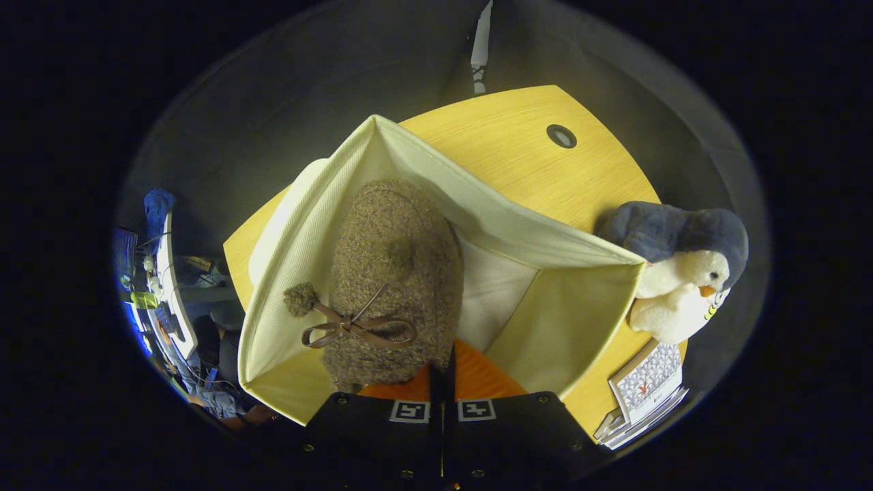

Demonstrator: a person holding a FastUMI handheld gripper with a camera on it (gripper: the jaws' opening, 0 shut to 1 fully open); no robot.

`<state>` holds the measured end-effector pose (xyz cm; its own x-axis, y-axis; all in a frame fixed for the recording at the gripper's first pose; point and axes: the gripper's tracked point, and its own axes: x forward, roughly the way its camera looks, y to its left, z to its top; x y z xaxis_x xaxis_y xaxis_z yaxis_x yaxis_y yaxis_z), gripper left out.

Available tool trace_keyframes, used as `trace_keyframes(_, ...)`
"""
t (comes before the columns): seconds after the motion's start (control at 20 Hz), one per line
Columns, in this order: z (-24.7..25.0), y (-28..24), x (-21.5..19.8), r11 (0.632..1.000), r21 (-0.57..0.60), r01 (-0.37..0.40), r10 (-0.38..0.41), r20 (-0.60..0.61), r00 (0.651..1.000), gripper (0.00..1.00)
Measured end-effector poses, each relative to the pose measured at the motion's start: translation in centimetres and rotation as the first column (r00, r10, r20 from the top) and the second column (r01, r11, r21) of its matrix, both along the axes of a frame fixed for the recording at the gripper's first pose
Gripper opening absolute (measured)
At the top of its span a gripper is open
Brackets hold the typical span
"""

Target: Open the storage box then place both shoes into the box .Put the left shoe in first, then the right shoe, with the right side of both shoes facing outward in a uniform manner.

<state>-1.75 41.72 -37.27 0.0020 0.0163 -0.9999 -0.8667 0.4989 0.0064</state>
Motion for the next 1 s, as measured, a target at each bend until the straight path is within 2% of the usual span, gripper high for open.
trace_keyframes(0.05,0.1,0.4,-0.5,1.000,0.017,0.009,-0.009,-0.023,1.000,0.02)
trace_keyframes(0.1,0.2,0.5,-0.7,0.999,0.033,0.007,-0.006,-0.035,0.999,0.12)
trace_keyframes(0.25,1.1,0.0,-0.4,0.998,0.056,-0.022,0.022,-0.003,1.000,0.24)
trace_keyframes(0.35,2.4,-0.3,-0.7,0.996,0.090,-0.018,0.017,0.017,1.000,0.45)
trace_keyframes(0.45,4.6,-1.1,0.2,0.993,0.114,-0.042,0.032,0.091,0.995,0.72)
trace_keyframes(0.55,6.1,-1.4,-0.2,0.985,0.170,-0.015,-0.003,0.108,0.994,0.98)
trace_keyframes(0.7,9.3,-2.0,0.0,0.960,0.271,0.066,-0.103,0.125,0.987,0.98)
trace_keyframes(0.8,10.9,-2.3,0.4,0.925,0.357,0.126,-0.190,0.148,0.971,0.98)
trace_keyframes(0.9,13.3,-4.4,2.0,0.887,0.426,0.181,-0.296,0.221,0.929,0.98)
trace_keyframes(1.0,16.3,-7.5,4.6,0.841,0.498,0.212,-0.400,0.309,0.863,0.99)
